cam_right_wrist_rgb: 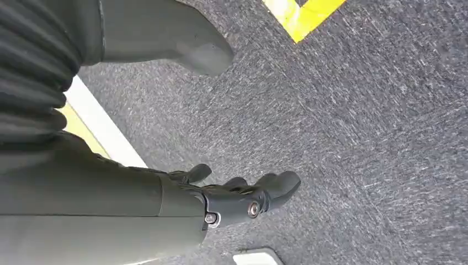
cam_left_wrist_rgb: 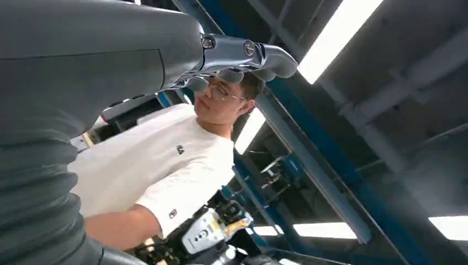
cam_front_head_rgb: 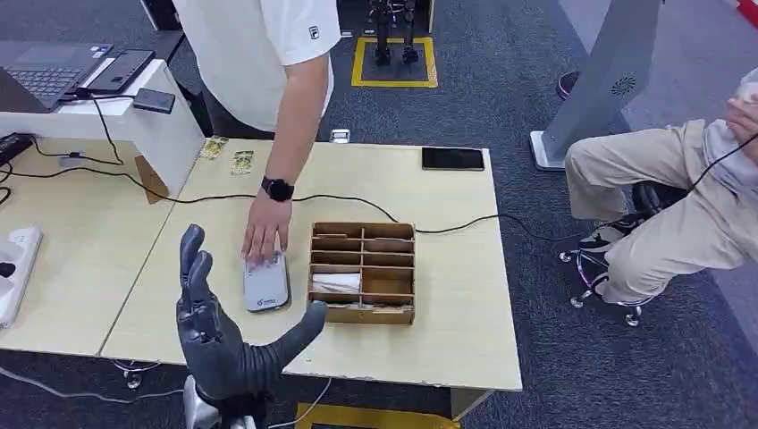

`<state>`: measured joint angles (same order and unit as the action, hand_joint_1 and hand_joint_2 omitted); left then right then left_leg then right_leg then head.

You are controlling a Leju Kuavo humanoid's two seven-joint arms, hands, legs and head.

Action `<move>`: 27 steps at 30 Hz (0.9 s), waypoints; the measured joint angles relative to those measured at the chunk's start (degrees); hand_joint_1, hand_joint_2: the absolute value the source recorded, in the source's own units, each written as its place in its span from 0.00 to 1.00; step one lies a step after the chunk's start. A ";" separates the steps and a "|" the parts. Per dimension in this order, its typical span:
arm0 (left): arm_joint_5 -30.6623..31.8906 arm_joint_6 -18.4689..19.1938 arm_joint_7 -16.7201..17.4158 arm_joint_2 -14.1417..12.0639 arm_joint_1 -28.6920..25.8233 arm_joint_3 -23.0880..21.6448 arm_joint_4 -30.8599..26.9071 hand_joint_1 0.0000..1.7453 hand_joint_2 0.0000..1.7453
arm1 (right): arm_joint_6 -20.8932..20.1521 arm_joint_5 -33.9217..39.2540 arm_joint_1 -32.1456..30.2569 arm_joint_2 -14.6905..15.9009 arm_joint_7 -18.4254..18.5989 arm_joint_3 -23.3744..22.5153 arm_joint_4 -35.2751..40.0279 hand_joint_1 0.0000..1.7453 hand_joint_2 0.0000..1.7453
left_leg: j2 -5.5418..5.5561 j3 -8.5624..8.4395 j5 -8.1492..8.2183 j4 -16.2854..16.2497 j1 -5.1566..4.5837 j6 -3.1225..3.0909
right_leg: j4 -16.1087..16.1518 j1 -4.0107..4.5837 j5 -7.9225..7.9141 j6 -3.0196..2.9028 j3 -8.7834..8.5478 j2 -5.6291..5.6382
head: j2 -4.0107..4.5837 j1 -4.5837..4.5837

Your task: Pass the card to the sensor for recognition and then transmit it.

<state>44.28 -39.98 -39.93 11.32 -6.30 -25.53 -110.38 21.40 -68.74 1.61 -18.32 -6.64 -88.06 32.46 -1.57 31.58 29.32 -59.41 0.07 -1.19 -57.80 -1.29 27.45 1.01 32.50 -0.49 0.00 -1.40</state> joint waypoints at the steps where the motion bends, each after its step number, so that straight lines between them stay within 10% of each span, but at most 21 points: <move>1: -0.02 -0.02 0.00 0.74 -0.06 1.04 0.46 0.00 1.00 | 0.04 -0.02 0.00 0.00 0.13 0.00 0.00 0.00 1.00 | 0.00 0.00 0.00 0.00 0.00 0.00 | 0.00 0.00 0.00 0.00 0.00 0.00 | 0.00 0.02; 8: -7.26 -0.07 0.37 2.40 -0.20 6.45 7.46 0.00 1.00 | 1.75 0.24 0.01 -0.02 -0.07 0.00 -0.24 0.00 1.00 | -0.01 -0.03 -0.01 0.00 0.00 0.01 | 0.00 0.01 0.00 0.00 0.00 0.01 | 0.00 0.00; 16: 5.54 -0.09 18.00 2.31 1.68 8.81 17.10 0.00 1.00 | 0.13 -0.02 0.03 -0.02 0.31 0.00 -0.26 0.00 1.00 | -0.01 -0.01 -0.01 0.00 0.00 0.00 | 0.00 -0.01 0.00 0.00 -0.01 0.01 | 0.00 0.02; 27: 19.24 -0.17 29.18 2.12 4.83 11.21 24.98 0.00 1.00 | -2.36 -1.01 0.07 -0.02 0.94 0.90 0.81 0.00 1.00 | 0.00 0.00 -0.01 0.00 0.00 0.00 | 0.00 0.00 0.00 0.00 -0.01 0.01 | 0.00 0.00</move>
<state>63.52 -40.15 -10.75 13.44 -1.47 -14.32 -85.39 19.04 -69.75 1.68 -18.34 -5.70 -87.17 33.27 -1.57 31.57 29.31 -59.41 0.07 -1.18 -57.80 -1.29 27.44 1.00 32.49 -0.49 0.00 -1.40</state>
